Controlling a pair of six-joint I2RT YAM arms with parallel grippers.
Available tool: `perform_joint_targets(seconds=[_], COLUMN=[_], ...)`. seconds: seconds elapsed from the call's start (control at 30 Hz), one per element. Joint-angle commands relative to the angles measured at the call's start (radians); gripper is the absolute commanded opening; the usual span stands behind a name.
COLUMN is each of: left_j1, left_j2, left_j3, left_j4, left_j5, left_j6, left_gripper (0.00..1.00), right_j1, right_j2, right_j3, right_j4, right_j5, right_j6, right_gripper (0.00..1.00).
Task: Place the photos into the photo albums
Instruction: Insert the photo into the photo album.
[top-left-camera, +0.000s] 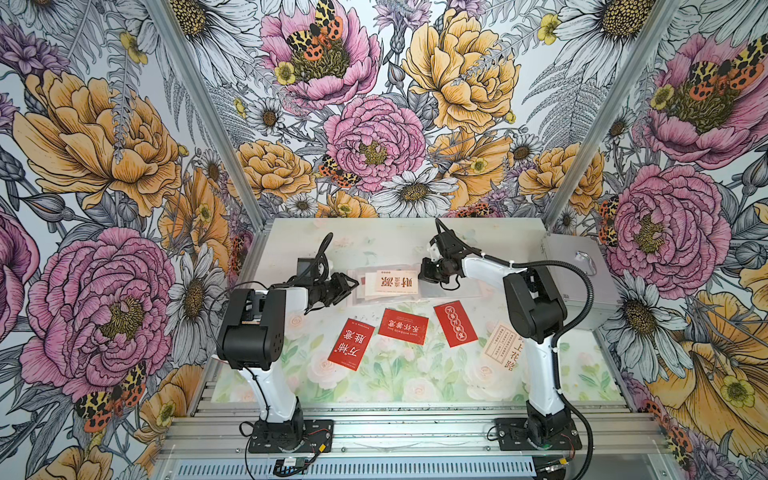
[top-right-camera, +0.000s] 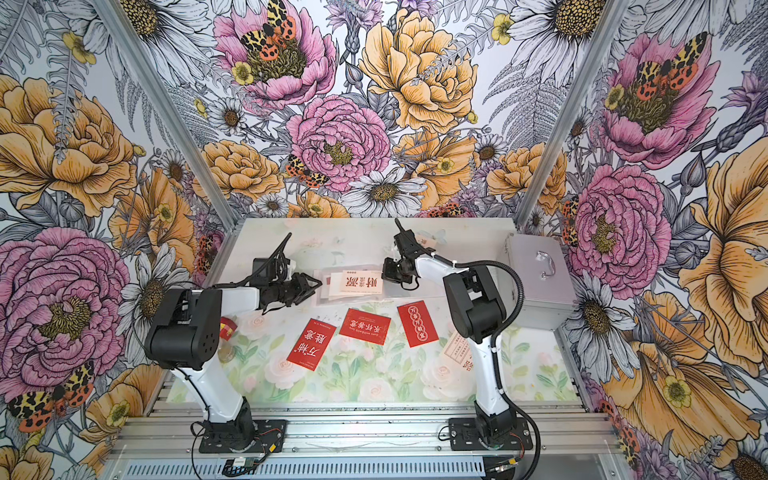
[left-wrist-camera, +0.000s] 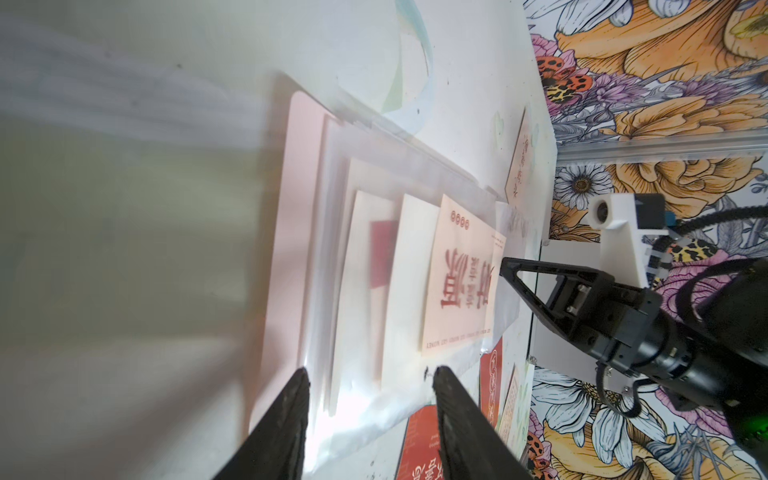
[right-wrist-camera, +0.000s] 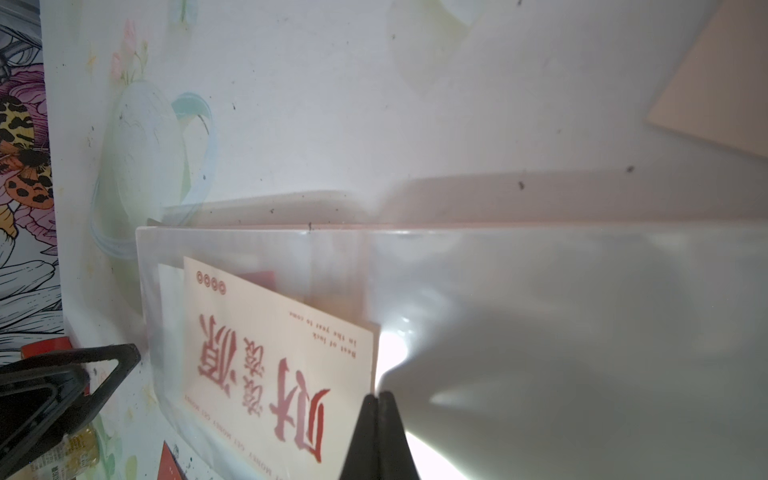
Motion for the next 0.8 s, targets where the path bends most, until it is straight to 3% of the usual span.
perform_joint_targets(seconds=[0.0,0.77], left_j1=[-0.006,0.004], left_j2=[0.03,0.033], left_j3=[0.018,0.025], left_j4=[0.001,0.001], left_j5=[-0.015,-0.021], left_j6=[0.024,0.03], left_gripper=[0.5,0.5], right_j1=[0.014,0.103], right_j2=[0.035,0.082], right_j3=[0.048,0.147], right_j4=[-0.012,-0.024], right_j5=[-0.007,-0.07], right_j6=[0.002,0.036], right_gripper=[0.02,0.03])
